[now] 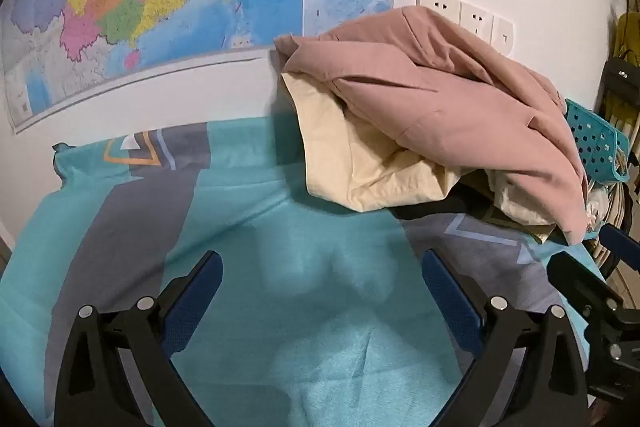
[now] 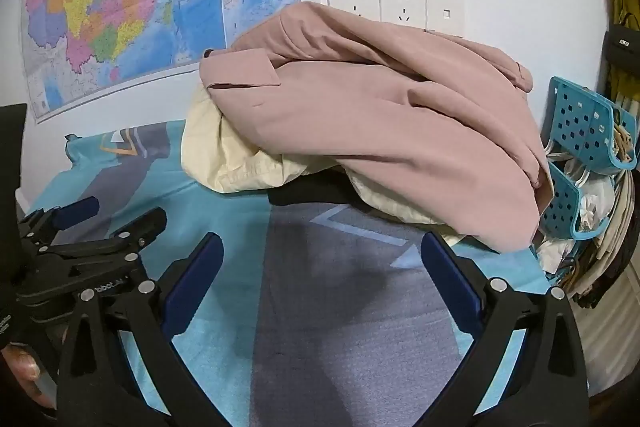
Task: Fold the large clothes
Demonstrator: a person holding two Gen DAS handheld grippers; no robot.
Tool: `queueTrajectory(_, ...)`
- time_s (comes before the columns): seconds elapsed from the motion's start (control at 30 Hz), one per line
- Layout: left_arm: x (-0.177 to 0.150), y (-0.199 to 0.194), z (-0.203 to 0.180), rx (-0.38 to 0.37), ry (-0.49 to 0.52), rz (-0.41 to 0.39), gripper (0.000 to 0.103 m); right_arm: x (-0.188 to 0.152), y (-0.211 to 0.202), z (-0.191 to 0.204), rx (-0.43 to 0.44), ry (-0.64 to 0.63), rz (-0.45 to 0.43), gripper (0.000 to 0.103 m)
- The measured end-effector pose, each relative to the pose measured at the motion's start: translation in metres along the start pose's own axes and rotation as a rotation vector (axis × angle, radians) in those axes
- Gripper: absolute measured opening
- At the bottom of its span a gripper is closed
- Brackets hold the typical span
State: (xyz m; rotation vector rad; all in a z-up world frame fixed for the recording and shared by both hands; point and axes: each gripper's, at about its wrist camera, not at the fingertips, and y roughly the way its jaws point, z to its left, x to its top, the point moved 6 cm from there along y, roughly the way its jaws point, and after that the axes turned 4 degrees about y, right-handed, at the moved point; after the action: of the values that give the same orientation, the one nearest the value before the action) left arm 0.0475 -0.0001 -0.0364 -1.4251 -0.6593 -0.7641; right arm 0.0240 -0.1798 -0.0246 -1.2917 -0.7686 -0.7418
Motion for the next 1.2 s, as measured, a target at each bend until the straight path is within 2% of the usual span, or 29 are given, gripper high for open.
queueTrajectory(0.1,0.0,0.001,-0.002,-0.01,-0.005,0.005,0.097,-0.002,-0.002,0.0,-0.003,-0.004,-0.009,0.098)
queueTrajectory(0.2,0.01,-0.017,-0.006,-0.005,-0.001,-0.032,0.097,-0.004,-0.004,-0.001,-0.014,-0.011,-0.015,0.098)
queueTrajectory(0.23,0.012,-0.018,-0.007,-0.01,-0.004,-0.034,0.097,0.004,-0.004,0.001,-0.021,-0.017,-0.007,0.098)
queueTrajectory(0.4,0.011,-0.026,-0.009,-0.026,0.012,-0.062,0.096,0.003,-0.007,-0.001,-0.03,-0.02,-0.01,0.098)
queueTrajectory(1.2,0.014,-0.033,-0.009,-0.035,0.01,-0.08,0.096,0.006,-0.013,-0.01,-0.036,-0.006,-0.021,0.098)
